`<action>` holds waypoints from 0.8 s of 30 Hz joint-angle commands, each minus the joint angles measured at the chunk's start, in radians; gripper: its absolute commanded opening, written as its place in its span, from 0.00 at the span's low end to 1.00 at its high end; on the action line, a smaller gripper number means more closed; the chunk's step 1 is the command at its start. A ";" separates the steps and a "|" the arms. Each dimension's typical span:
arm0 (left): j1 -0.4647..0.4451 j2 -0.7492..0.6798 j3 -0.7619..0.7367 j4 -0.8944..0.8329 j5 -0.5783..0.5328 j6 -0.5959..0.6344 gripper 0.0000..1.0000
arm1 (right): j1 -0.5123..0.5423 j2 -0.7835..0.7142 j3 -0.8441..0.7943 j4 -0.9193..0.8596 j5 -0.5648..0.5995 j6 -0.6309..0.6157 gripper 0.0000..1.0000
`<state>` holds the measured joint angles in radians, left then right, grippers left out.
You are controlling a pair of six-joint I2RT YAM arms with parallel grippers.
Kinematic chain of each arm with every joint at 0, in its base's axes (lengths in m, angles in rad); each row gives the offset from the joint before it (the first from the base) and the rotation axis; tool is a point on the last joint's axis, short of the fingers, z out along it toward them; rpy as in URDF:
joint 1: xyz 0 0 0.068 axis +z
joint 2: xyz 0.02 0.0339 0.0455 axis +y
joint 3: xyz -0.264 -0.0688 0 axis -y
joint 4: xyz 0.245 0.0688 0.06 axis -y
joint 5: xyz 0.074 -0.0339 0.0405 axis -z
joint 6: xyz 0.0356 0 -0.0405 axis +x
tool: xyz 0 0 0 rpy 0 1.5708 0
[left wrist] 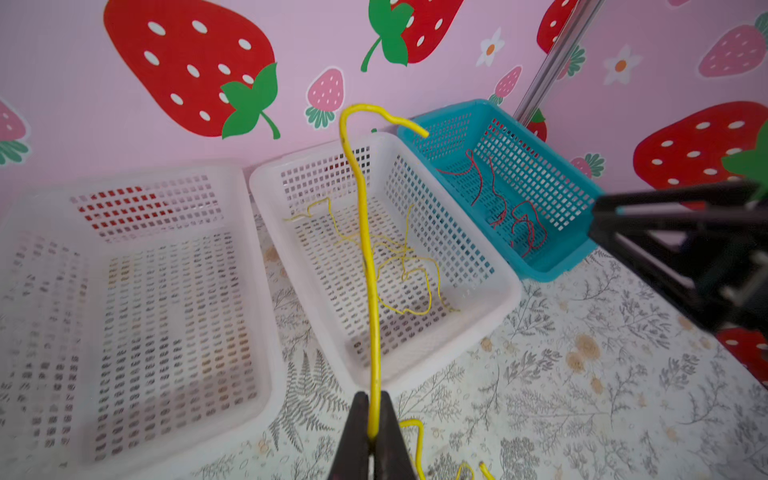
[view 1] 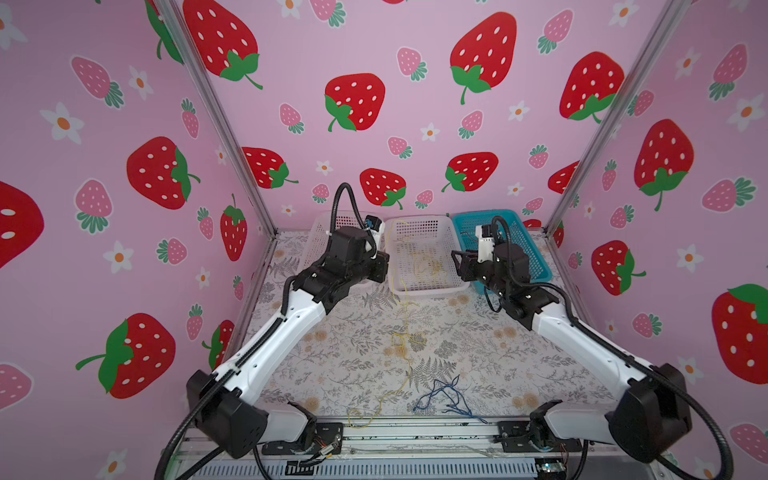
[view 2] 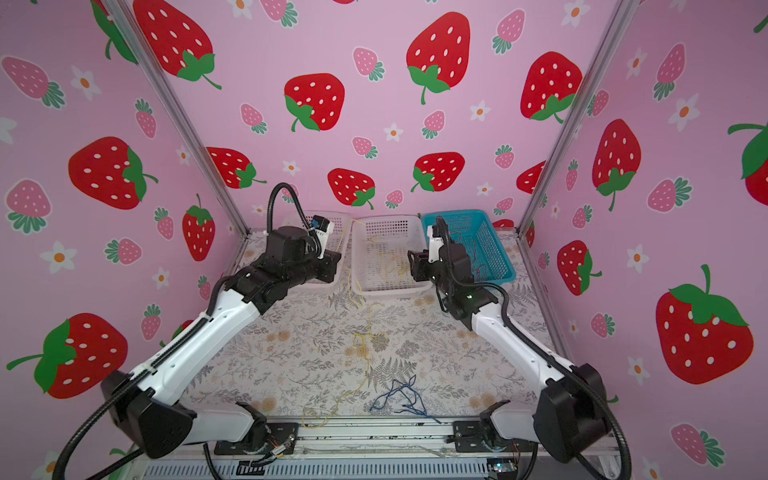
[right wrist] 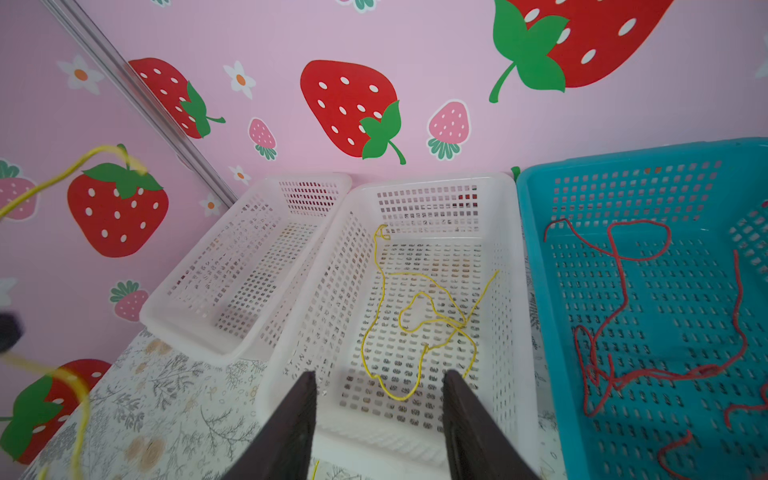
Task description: Untangle the cables
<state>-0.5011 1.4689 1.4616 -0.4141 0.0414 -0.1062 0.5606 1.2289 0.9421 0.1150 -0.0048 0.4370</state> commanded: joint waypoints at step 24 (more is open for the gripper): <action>-0.017 0.673 0.796 -0.263 -0.099 0.075 0.51 | 0.046 -0.450 -0.272 -0.151 -0.035 0.029 0.51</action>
<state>-0.5156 2.2181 2.2391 -0.6636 -0.0204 -0.0547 0.5919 0.7864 0.6701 -0.0250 -0.0273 0.4522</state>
